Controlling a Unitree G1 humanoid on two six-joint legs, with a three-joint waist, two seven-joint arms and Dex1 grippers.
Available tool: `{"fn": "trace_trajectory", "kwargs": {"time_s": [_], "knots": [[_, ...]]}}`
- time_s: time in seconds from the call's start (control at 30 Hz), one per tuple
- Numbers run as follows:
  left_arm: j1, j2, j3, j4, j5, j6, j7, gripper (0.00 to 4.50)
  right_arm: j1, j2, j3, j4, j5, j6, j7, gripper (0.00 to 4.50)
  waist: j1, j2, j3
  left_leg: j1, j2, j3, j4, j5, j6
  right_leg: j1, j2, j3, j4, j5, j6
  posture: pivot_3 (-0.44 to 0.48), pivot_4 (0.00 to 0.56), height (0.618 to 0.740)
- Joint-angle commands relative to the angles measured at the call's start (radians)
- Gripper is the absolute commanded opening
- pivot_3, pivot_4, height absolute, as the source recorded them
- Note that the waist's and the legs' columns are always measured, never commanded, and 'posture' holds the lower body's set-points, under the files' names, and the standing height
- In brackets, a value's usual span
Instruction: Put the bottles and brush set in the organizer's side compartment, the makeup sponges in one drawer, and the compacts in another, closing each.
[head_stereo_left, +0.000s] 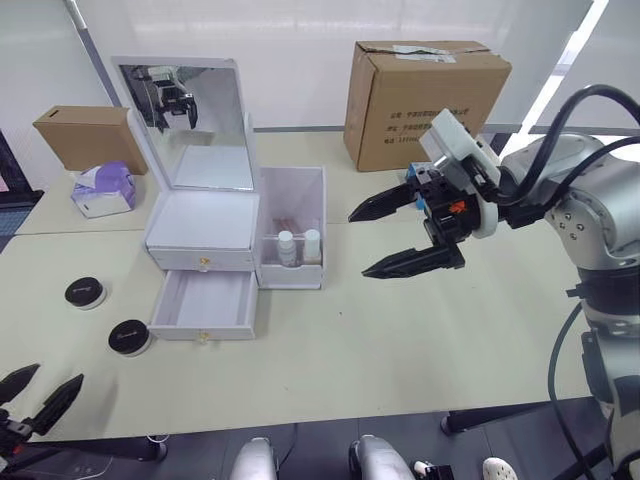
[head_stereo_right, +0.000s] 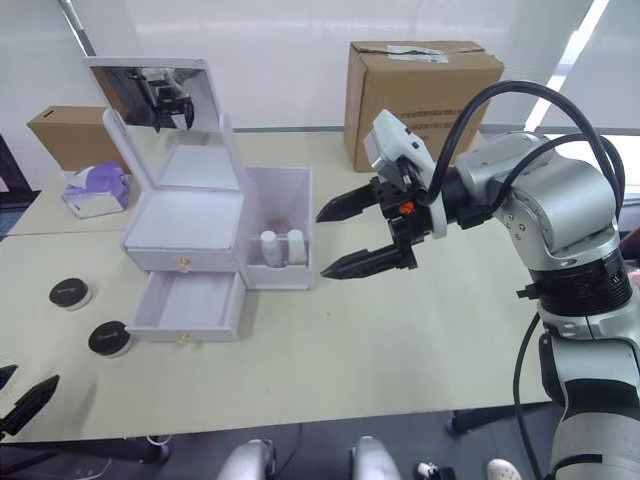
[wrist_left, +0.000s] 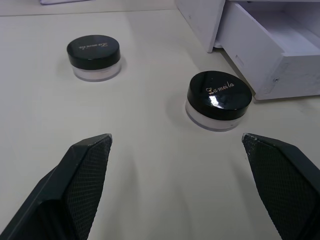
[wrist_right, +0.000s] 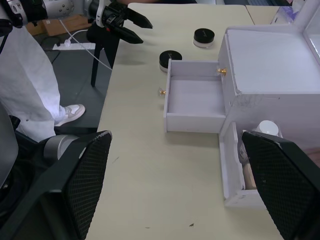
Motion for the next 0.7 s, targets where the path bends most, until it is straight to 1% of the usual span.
{"fn": "trace_trajectory", "kwargs": {"time_s": [0.03,0.2,0.27,0.5,0.6,0.7], "knots": [[-0.048,0.000,-0.062,-0.018,0.023,-0.005,0.021,4.48,0.007,-0.021,-0.029,-0.048,0.002,0.023,-0.021,4.50,0.002,0.000,0.000,0.000,0.000,0.000,0.000,0.000,0.000,0.000,0.000,0.000,0.000,0.000,0.000,0.000,0.150,0.740],[-0.142,0.011,-0.145,0.023,0.074,-0.025,0.049,4.48,0.047,-0.055,-0.053,-0.087,0.008,0.039,-0.044,4.50,0.001,-0.001,-0.001,0.000,0.000,0.000,0.003,0.000,0.001,0.001,0.001,0.001,0.001,0.001,-0.001,0.000,0.150,0.740],[-0.181,0.019,-0.176,0.048,0.103,-0.047,0.057,4.48,0.068,-0.075,-0.067,-0.102,0.012,0.040,-0.052,4.50,0.002,0.000,-0.001,0.000,0.000,0.000,0.005,0.002,0.004,0.001,0.002,0.001,0.001,0.001,-0.001,0.000,0.150,0.740],[-0.276,0.043,-0.242,0.139,0.167,-0.099,0.066,4.48,0.077,-0.103,-0.087,-0.096,0.013,0.035,-0.061,4.50,-0.001,0.000,-0.001,0.000,0.000,0.000,0.005,0.004,0.006,0.001,0.002,0.001,0.001,0.001,-0.001,0.000,0.150,0.740],[-0.303,0.046,-0.250,0.156,0.170,-0.108,0.071,3.90,0.074,-0.104,-0.087,-0.090,0.009,0.033,-0.066,4.50,-0.001,0.001,-0.002,0.000,0.000,0.000,0.005,0.004,0.006,0.001,0.002,0.002,0.001,0.002,-0.001,0.000,0.150,0.740],[-0.311,0.062,-0.235,0.168,0.168,-0.120,0.077,2.95,0.073,-0.102,-0.087,-0.092,0.009,0.035,-0.072,4.50,0.000,0.001,-0.002,-0.001,0.000,0.000,0.005,0.004,0.007,0.001,0.002,0.002,0.002,0.002,0.000,0.000,0.150,0.740]]}}
